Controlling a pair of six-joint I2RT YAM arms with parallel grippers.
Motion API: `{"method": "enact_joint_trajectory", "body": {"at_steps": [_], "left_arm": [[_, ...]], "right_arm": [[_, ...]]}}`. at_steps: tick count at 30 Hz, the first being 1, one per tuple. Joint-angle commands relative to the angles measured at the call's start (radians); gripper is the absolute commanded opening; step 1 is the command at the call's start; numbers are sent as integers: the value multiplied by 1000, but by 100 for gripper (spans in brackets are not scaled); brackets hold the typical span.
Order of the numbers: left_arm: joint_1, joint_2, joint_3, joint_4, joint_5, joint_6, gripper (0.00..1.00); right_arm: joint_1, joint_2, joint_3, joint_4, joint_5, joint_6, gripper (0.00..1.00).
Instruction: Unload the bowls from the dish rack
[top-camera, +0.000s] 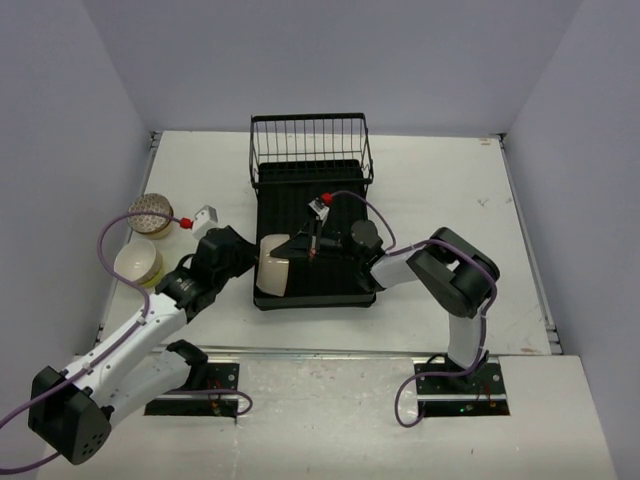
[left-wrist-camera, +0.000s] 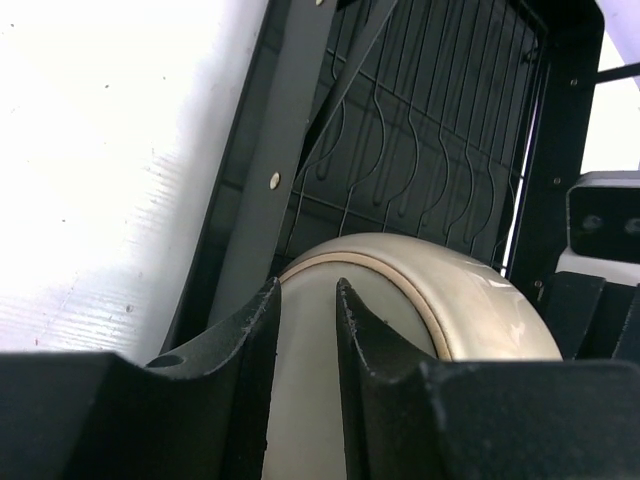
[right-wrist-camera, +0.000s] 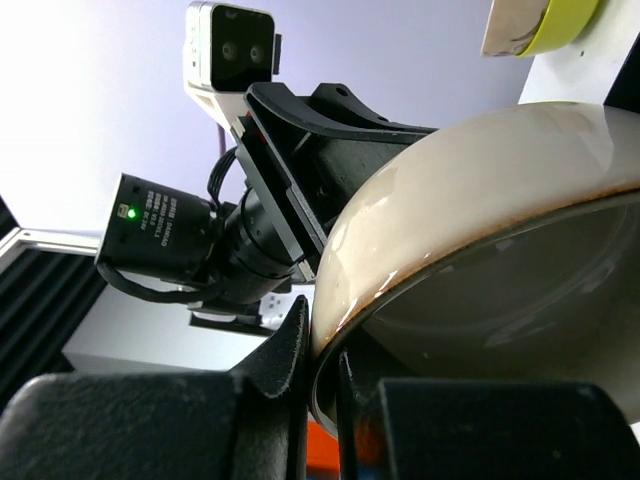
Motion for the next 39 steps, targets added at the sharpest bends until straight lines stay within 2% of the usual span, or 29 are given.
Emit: {"method": "enact_joint_trajectory", "body": {"at_steps": [1, 15, 28, 39], "left_arm": [[-8, -15, 2, 97, 36, -20, 31], [-8, 3, 34, 137, 9, -9, 38], [-6, 57, 118, 111, 6, 25, 38], [-6, 97, 203, 89, -36, 47, 39]], "right_arm": [[13, 36, 55, 310, -27, 62, 0], [-22, -16, 93, 320, -70, 83, 0], [-70, -78, 149, 300, -97, 113, 0], [-73, -150, 87, 278, -120, 96, 0]]}}
